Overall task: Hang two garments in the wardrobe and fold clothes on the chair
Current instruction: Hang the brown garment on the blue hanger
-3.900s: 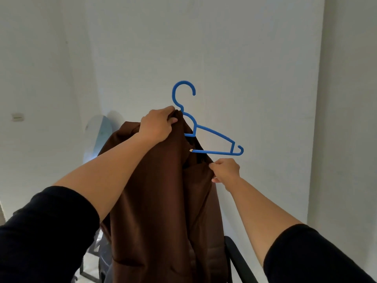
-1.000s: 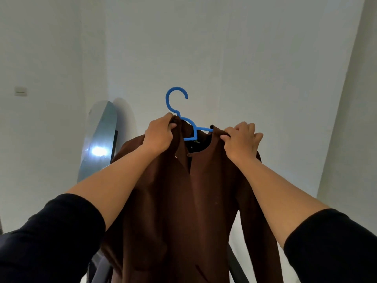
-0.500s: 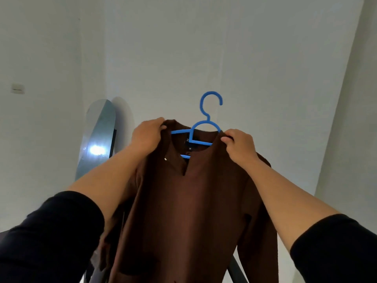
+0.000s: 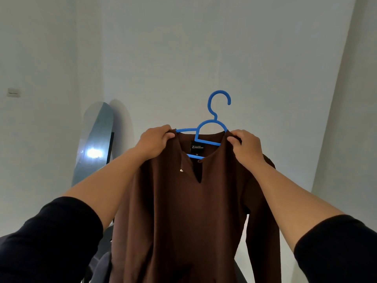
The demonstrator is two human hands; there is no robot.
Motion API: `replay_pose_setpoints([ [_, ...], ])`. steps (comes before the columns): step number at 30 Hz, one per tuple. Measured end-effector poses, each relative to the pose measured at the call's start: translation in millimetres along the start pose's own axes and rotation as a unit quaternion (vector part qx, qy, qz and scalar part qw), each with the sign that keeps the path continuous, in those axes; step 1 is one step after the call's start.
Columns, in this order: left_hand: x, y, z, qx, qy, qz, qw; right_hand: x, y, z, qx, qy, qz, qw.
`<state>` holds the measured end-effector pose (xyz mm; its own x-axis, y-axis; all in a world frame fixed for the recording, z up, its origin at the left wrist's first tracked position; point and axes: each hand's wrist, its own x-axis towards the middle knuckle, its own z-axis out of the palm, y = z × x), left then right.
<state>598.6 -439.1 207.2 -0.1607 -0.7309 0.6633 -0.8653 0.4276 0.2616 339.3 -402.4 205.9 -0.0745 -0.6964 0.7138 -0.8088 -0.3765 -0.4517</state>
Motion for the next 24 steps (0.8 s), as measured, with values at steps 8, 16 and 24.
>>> replay_pose_setpoints([
  [8, 10.0, 48.9, 10.0, 0.005, -0.045, 0.058, 0.997, -10.3, 1.5, -21.6, -0.051, -0.020, -0.013, 0.998],
  [16, 6.6, 76.3, 33.5, -0.062, -0.025, 0.087, 0.994, -42.2, 29.3, -65.2, -0.099, -0.005, 0.045, 0.994],
  [24, -4.2, 110.7, 57.5, -0.092, -0.019, 0.103, 0.990, -77.2, 61.3, -118.4, -0.114, 0.057, 0.113, 0.985],
])
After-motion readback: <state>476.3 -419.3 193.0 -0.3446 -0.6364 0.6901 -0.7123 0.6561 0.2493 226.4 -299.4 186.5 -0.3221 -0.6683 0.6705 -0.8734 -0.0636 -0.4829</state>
